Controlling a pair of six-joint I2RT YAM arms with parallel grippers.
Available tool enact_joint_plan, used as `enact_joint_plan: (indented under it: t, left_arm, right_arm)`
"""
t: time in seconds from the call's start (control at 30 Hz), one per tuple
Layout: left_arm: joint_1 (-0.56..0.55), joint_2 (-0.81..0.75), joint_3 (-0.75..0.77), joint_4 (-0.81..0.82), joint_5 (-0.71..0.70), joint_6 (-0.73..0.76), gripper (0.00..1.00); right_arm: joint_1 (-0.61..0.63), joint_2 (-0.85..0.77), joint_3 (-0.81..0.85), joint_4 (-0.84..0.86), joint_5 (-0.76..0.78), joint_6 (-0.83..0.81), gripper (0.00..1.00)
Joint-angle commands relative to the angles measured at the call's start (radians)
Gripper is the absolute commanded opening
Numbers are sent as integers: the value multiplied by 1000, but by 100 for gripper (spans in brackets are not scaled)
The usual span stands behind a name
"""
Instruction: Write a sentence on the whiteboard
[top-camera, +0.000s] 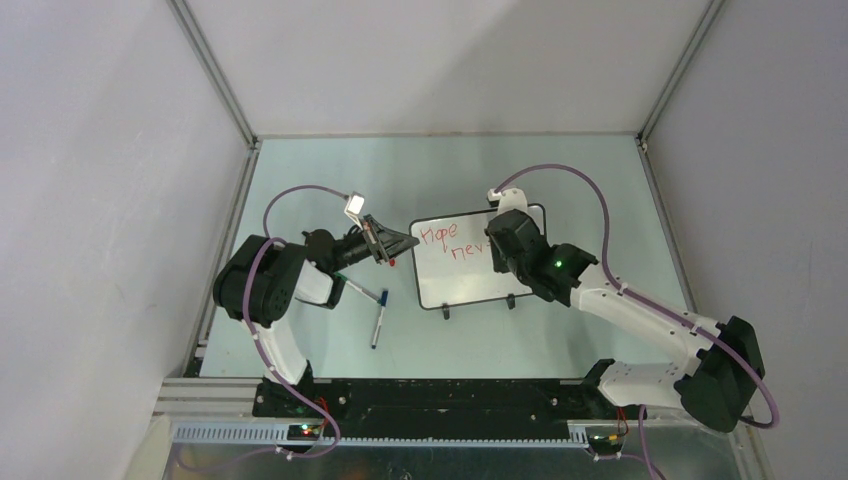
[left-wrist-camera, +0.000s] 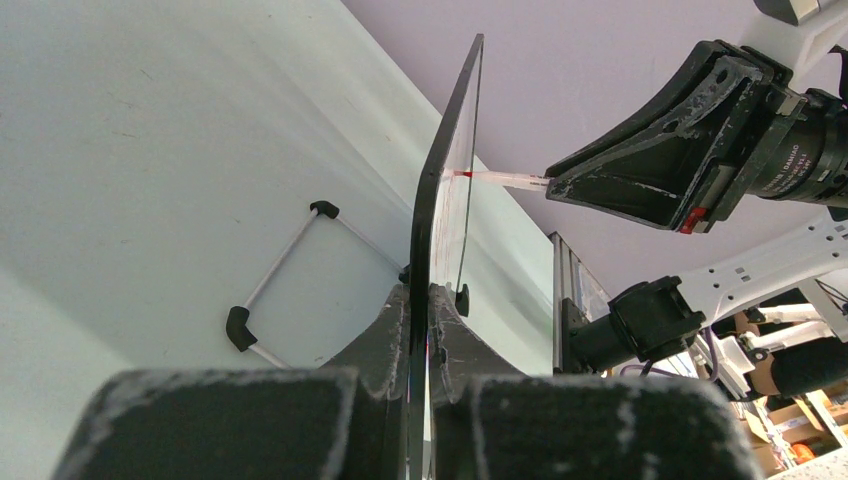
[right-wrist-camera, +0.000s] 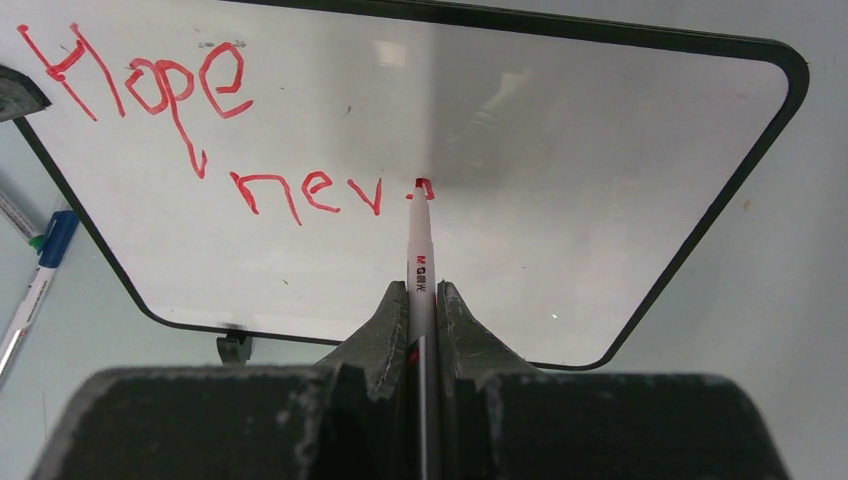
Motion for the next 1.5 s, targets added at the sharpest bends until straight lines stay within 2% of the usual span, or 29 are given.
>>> enact_joint_plan:
  t: [0.0, 1.47]
  left_arm:
    - [-16, -16, -8, 24, 28, 33, 0]
    - [-16, -17, -9, 24, 28, 33, 0]
  right_arm:
    - [6, 14, 37, 48, -17, -9, 0]
    - [6, -51, -36, -48, 22, 39, 0]
